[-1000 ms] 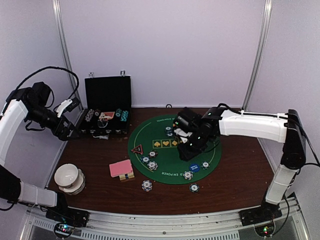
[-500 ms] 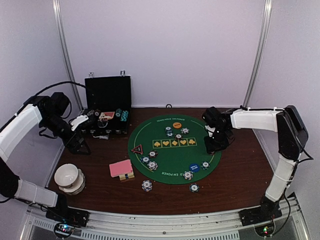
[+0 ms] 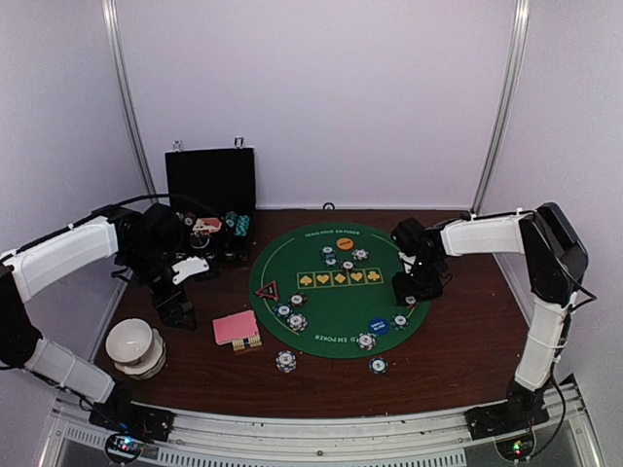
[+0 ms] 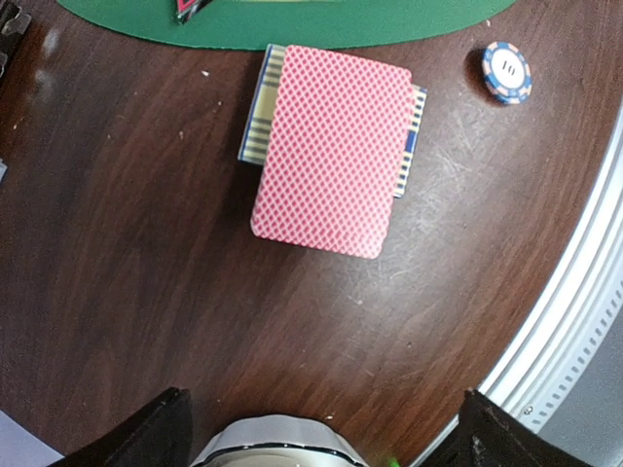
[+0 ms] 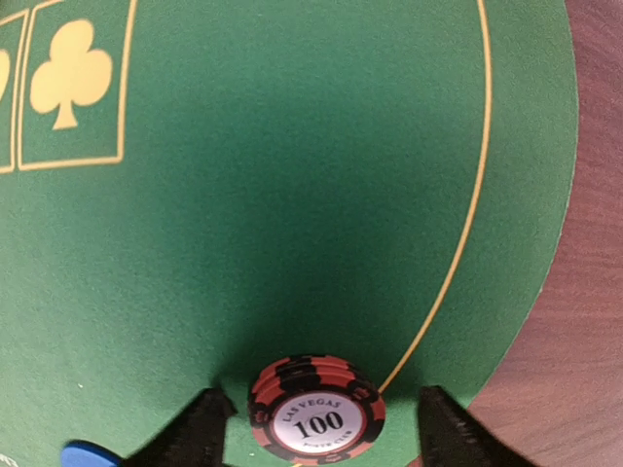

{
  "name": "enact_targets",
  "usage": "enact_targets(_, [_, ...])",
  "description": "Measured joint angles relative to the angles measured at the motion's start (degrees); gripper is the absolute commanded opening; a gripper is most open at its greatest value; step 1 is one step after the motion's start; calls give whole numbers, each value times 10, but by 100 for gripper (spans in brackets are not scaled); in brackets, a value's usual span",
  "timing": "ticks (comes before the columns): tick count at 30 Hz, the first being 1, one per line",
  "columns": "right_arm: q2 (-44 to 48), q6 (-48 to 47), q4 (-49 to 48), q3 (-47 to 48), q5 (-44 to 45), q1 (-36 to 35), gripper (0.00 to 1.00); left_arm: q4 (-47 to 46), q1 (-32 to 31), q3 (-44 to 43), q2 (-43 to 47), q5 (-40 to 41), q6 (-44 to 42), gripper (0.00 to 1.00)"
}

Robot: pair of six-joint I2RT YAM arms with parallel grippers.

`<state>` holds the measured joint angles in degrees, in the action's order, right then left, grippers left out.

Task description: Distribute texas hold em gaming equipment

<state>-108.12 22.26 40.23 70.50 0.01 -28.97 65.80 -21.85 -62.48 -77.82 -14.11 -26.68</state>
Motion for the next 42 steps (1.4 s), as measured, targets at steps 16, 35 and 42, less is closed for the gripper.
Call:
enact_targets(16, [114,20,38,65,21,-65,100,-98,-102,9,-77,91,15,98])
enact_targets(35, [165,65,39,88,19,-116,99,-165,-106,36,-102,55,-14,98])
enact_targets(42, [167,67,38,82,15,-119,99,-165,-112,45,-108,38,-34,98])
